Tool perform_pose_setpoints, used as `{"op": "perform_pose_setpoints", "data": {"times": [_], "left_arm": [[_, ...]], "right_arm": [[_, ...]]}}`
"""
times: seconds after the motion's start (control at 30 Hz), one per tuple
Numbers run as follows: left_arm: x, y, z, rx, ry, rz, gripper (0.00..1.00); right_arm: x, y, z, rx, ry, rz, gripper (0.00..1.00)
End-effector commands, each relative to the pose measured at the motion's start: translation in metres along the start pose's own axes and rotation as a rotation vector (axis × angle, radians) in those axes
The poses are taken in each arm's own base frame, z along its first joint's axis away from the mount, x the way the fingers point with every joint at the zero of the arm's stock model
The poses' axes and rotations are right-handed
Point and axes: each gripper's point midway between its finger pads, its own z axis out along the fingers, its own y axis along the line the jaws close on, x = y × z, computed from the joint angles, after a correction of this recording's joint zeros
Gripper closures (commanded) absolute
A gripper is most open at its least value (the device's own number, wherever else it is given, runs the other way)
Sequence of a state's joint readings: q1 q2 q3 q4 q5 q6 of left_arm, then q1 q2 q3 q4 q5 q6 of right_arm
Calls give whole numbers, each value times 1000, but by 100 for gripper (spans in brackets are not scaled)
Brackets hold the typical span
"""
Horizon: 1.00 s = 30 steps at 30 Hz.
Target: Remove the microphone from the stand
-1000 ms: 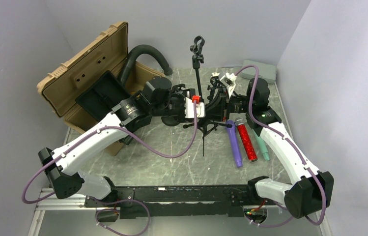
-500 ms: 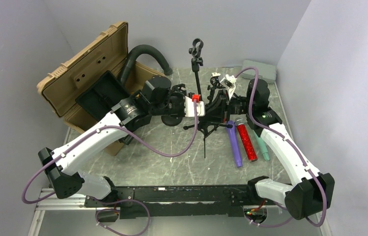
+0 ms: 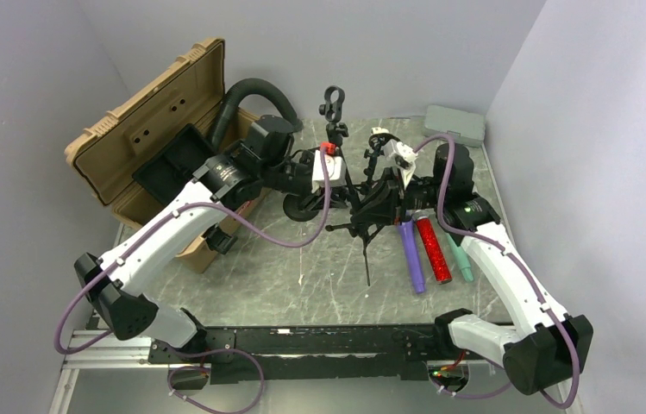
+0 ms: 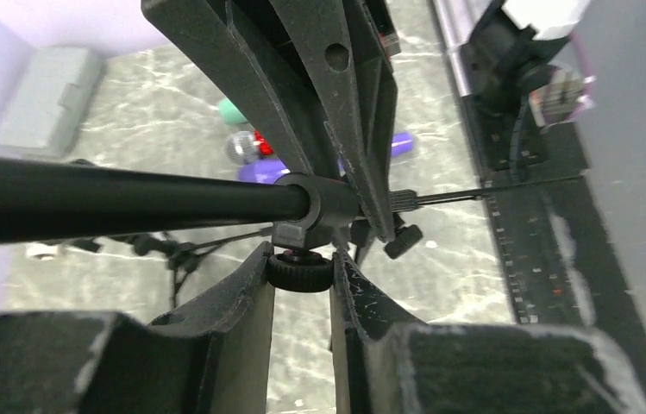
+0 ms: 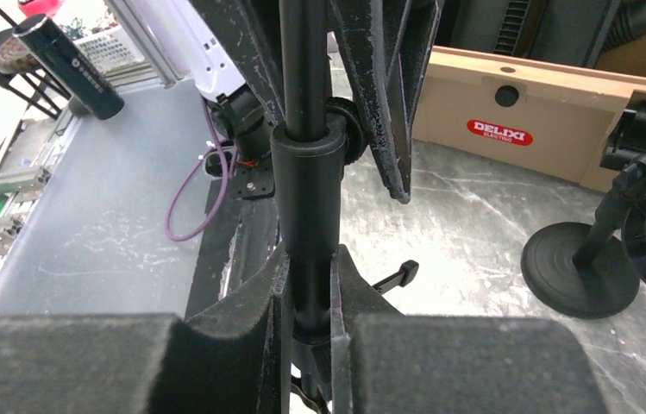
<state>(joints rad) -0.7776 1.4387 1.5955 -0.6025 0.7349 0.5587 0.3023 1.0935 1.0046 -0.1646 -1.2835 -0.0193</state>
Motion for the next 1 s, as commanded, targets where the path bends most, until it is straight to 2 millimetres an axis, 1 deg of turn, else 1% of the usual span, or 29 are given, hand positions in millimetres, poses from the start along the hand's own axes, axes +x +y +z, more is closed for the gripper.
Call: {"op": "perform_pose_setpoints", "data": {"times": [0.0,0.1,0.2,0.3,0.4,0.6,0.73,0.87,0.97], "left_arm": [[-38,-48,-19,252,-159,-163,100],[-43,-53,-25,301,-213,-227,94],[-45,-53,-32,328,-252,-280,87],[-45,-53,-35,340,-268,-307,84],[-45,-53,-35,360,-278,-329,81],[-47,-52,-33,389,-275,-360,67],[-44,-51,-31,381,-267,-372,51],[-39,-49,-31,349,-257,-370,30],[-34,-41,-33,278,-244,-346,11]], "right_arm": [[-7,-14,-8,89,2,-118,100],[-6,-14,-8,96,4,-124,100],[-6,-14,-9,98,2,-124,100],[-7,-13,-9,96,0,-121,100],[-6,-13,-9,97,-1,-122,100],[-4,-14,-10,116,6,-135,100],[-3,-14,-11,125,7,-142,100],[-2,-13,-12,124,4,-135,100],[-4,-13,-13,119,-8,-125,100]]}}
